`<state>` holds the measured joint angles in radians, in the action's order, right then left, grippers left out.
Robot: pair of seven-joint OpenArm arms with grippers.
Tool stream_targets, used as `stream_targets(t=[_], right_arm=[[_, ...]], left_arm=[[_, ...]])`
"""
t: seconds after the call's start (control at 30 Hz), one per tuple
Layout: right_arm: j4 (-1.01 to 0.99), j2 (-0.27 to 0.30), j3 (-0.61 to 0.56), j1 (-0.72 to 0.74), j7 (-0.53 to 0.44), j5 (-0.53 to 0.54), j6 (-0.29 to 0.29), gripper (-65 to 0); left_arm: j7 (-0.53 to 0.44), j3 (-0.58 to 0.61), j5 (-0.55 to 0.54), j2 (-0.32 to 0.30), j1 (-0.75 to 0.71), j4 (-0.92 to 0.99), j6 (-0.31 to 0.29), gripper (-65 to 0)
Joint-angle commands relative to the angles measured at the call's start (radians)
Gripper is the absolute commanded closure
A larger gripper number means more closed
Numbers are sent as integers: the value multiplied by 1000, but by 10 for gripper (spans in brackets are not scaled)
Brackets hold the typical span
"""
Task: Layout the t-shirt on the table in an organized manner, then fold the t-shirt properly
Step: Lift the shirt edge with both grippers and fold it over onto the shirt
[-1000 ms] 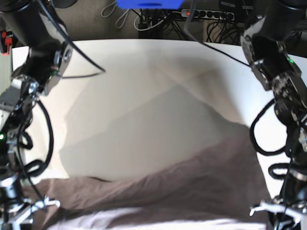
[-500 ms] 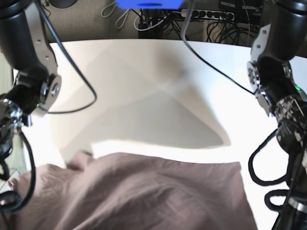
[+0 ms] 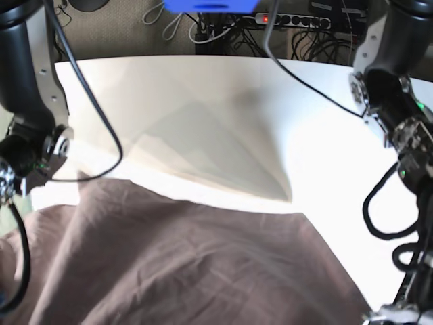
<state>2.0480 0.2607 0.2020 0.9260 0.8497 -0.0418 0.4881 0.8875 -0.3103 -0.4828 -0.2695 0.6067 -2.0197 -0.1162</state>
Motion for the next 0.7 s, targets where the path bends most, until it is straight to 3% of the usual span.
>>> stream_targets(t=[0.0,0.07,0.17,0.33,0.43,0.67], right_arm=[[9,7,9,5,-22,6,34,0],[7,1,32,-49,-23,6,64,0],[0,-10,38,-134,-103,6,65,0],[-99,-65,35,-200,-235,1,64,0],[-177,-67,40,-200,-244,0,64,0],[-350,-62,83,-190,-251,0,64,0]], left_arm=[[-26,-11,-1,-3,6,-9,3,-1],[-26,-17,0,14,-31,-6,3,-1],[-32,-8,2,22,-47,21,5,-1],[-34,-5,34,85,14,253,11,-1],[-37,-10,97,98,26,357,8,-1],[-121,-3,109,103,54,500,11,-1]])
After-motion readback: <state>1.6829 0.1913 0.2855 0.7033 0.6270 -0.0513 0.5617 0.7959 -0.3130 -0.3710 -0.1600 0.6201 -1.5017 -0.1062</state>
